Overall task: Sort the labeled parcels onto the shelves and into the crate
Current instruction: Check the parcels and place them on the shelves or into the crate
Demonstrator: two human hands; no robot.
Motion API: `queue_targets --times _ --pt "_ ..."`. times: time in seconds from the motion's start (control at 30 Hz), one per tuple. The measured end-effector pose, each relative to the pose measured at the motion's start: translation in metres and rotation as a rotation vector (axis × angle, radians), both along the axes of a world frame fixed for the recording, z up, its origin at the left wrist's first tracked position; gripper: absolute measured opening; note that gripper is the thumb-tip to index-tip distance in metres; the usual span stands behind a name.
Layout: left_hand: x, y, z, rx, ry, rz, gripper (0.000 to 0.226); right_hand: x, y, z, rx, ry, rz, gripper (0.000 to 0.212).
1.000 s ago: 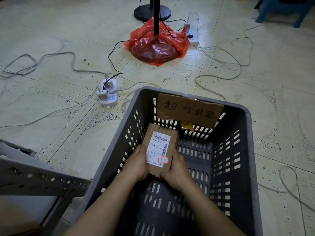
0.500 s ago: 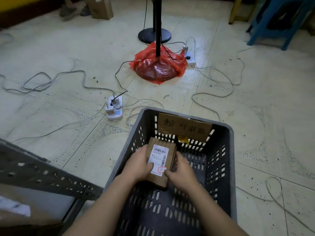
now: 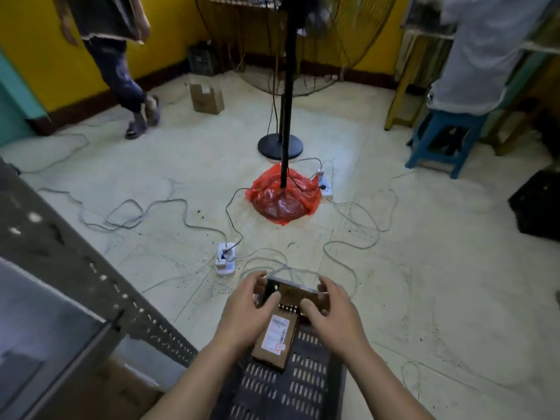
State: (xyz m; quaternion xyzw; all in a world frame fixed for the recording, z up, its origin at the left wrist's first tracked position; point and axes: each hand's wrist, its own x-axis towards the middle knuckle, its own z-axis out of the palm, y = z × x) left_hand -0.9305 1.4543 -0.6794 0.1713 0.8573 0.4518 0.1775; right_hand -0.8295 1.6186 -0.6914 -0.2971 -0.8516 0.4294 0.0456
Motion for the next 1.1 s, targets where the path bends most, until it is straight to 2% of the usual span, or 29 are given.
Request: queue_targets --times 0.13,0.3,0.43,0.53,0.6,0.77,1.1 --pt "0.012 -0.010 0.128 0.094 0.031 0.066 0.046 0.006 -0.009 0.131 0.006 0.112 -0.021 0.065" --pt "0.029 -0.024 0.256 0.209 0.102 0.126 0.039 0.020 -0.024 0.258 -0.006 0.264 -0.040 0.058" --pt "0.049 -0.039 0.335 0.292 0.164 0.156 0.035 0.038 -0.036 0.337 -0.006 0.364 -0.032 0.049" --pt "0.067 -0.051 0.383 0.351 0.235 0.184 0.031 0.051 -0.043 0.380 -0.010 0.431 -0.008 0.053" --pt "0.080 -0.059 0.408 0.386 0.263 0.214 0.031 0.059 -0.049 0.401 -0.011 0.474 0.005 0.054" --pt "0.119 -0.090 0.451 0.461 0.318 0.335 0.029 0.082 -0.070 0.446 -0.044 0.547 0.115 0.041" --pt "0.208 -0.181 0.506 0.496 0.462 0.577 0.024 0.116 -0.147 0.508 -0.138 0.664 0.413 0.052"
